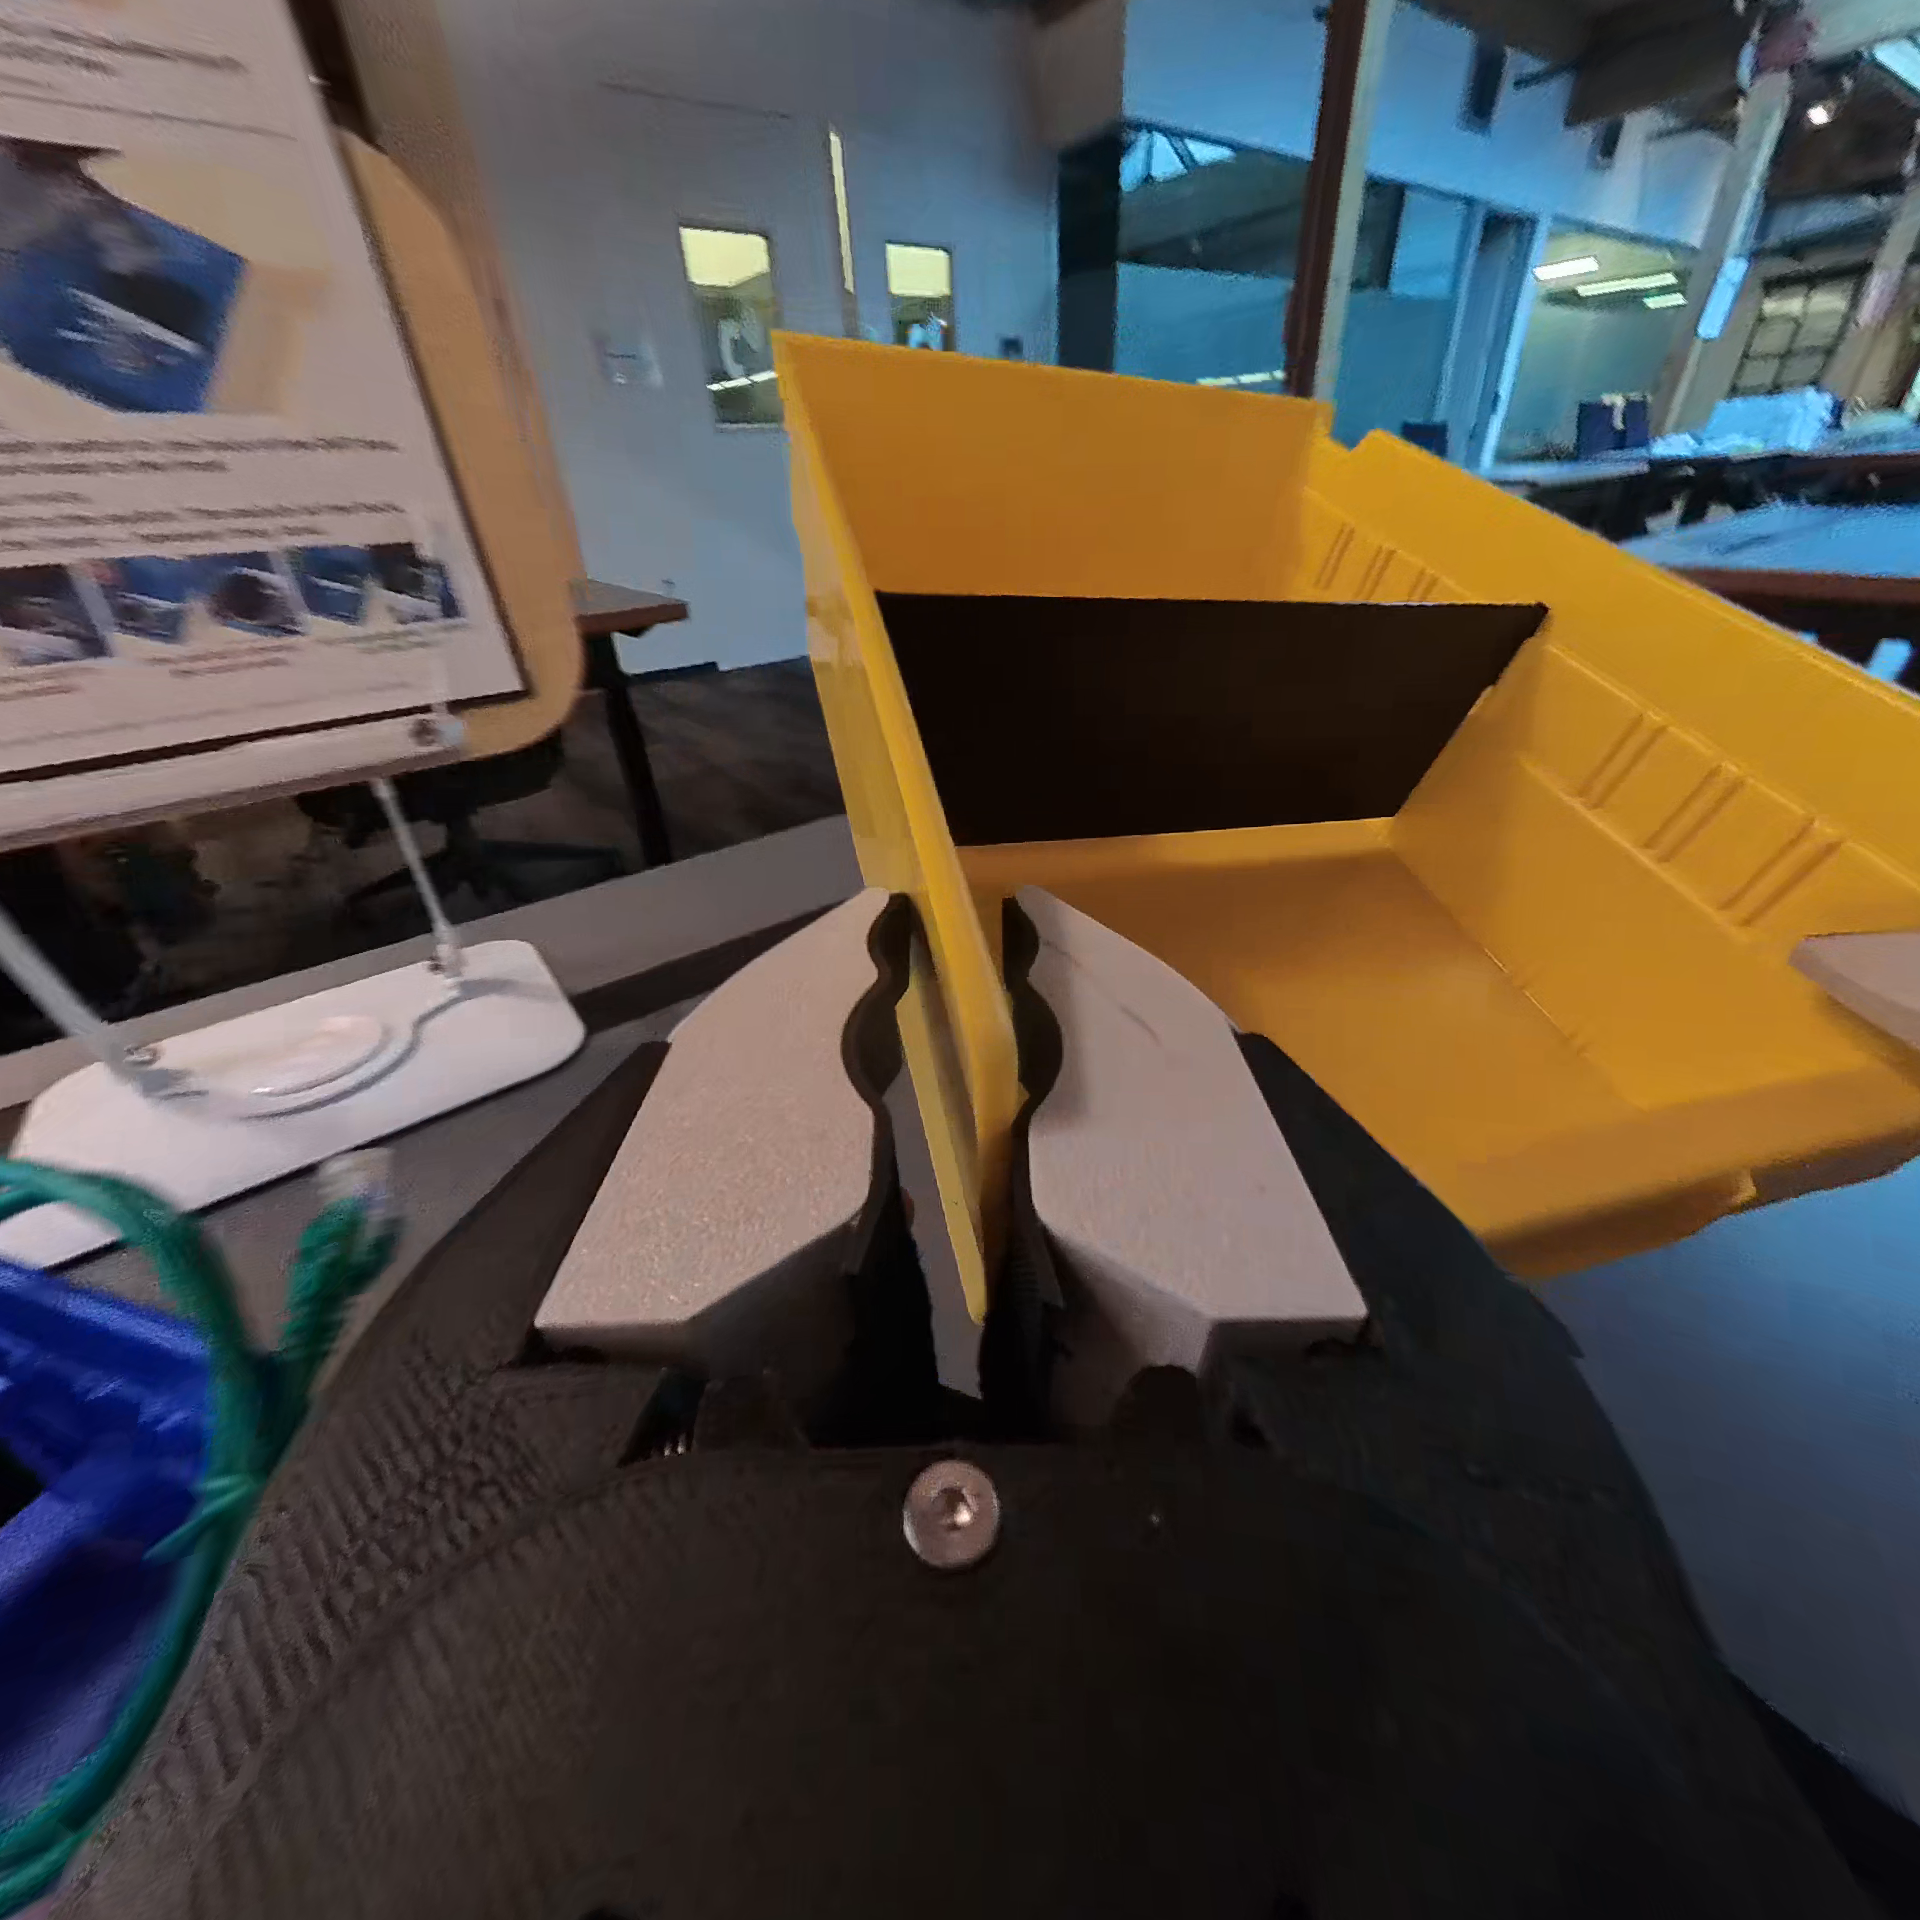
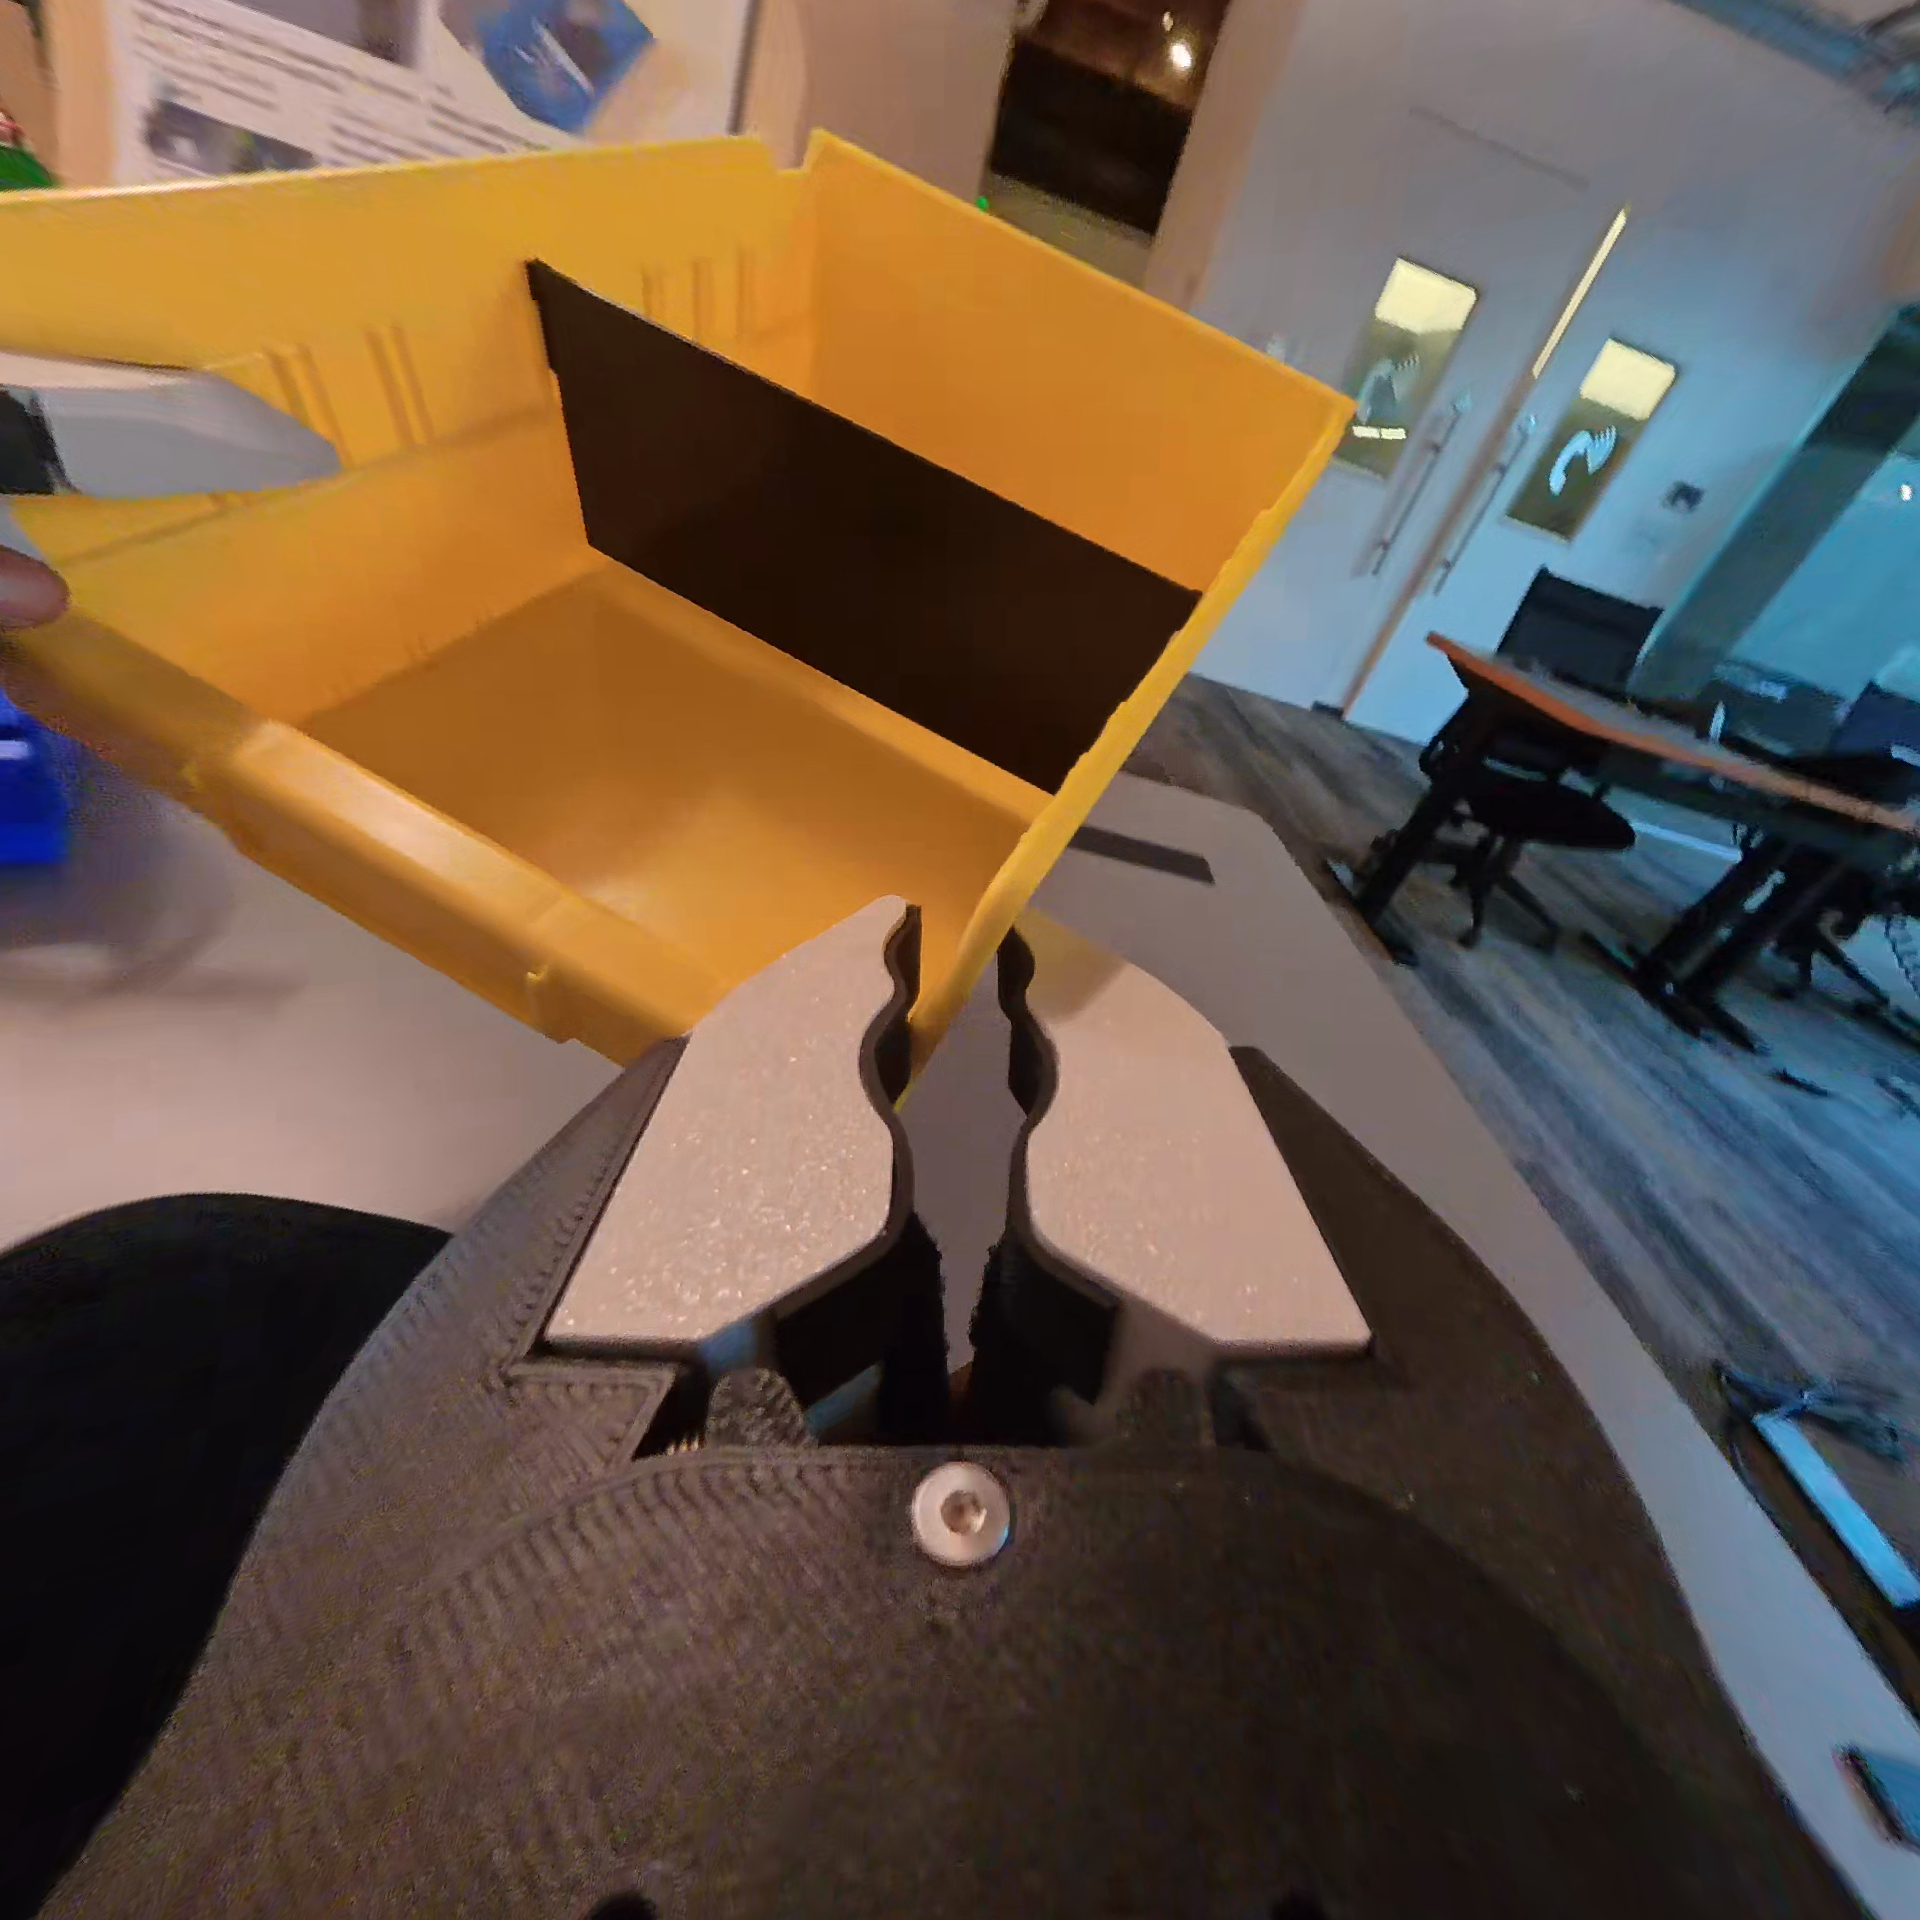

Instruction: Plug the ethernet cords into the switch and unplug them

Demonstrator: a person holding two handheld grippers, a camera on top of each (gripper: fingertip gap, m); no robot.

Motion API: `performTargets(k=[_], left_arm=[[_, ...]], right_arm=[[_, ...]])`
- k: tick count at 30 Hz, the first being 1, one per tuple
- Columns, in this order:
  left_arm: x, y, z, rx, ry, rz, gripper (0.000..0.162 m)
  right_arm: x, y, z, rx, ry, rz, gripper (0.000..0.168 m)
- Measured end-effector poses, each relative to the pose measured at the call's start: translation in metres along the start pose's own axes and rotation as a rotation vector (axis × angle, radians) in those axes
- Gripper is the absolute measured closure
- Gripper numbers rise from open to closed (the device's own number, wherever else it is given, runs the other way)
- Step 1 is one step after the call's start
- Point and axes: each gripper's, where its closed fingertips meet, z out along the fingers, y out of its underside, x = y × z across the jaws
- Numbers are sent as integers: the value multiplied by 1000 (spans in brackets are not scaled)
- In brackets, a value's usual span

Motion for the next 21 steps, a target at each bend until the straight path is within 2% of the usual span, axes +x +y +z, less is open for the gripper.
performTargets(k=[4,10,15,21], left_arm=[[34,31,19,-72,52,34,142],[69,71,33,-178,109,-10,141],[92,75,30,-180,185,15,136],[98,77,28,-189,214,44,134]], right_arm=[[29,37,-2,-55,61,84,157],[56,79,-11,-171,104,125,158],[71,98,-20,-224,145,170,158],[74,110,-22,-290,162,138,158]])
